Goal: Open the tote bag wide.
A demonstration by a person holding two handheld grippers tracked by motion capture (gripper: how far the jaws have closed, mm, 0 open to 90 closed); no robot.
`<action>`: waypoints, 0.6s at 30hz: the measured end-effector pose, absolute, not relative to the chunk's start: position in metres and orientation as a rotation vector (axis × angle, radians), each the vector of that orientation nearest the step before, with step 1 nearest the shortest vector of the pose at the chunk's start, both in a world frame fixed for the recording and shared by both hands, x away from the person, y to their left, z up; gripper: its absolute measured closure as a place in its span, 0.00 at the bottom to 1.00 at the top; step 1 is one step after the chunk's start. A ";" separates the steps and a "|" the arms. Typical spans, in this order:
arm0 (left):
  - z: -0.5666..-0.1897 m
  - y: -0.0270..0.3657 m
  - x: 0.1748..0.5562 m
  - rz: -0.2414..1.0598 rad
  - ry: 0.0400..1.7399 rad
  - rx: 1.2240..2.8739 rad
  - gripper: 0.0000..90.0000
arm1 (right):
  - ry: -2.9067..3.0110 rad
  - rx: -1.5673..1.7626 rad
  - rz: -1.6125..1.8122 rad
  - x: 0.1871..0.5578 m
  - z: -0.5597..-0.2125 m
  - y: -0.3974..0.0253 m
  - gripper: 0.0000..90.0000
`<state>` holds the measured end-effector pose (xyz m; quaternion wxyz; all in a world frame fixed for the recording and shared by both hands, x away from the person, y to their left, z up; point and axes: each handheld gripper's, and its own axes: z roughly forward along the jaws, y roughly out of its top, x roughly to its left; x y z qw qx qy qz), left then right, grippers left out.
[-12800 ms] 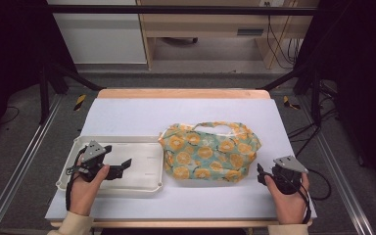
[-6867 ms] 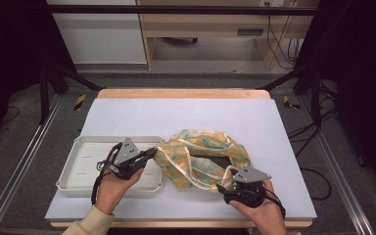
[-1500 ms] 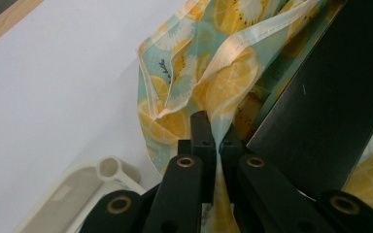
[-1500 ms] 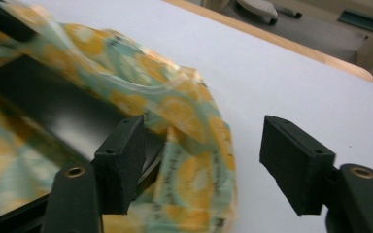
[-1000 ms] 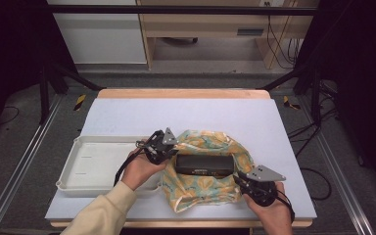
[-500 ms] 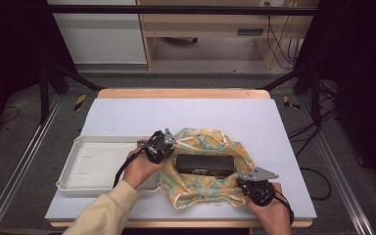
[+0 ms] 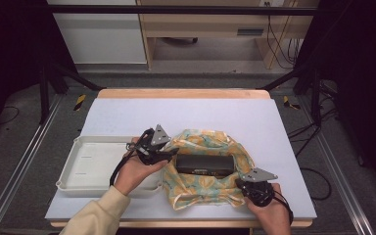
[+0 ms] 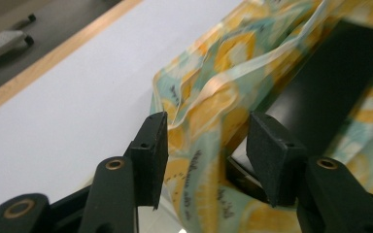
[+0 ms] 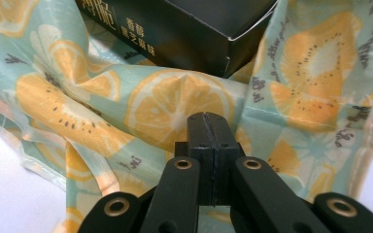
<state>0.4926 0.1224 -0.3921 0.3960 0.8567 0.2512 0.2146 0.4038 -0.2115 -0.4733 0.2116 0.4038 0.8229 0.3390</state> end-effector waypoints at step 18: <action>-0.438 0.096 0.438 0.316 0.532 2.300 0.99 | 2.233 1.098 1.070 0.397 -0.458 -0.205 1.00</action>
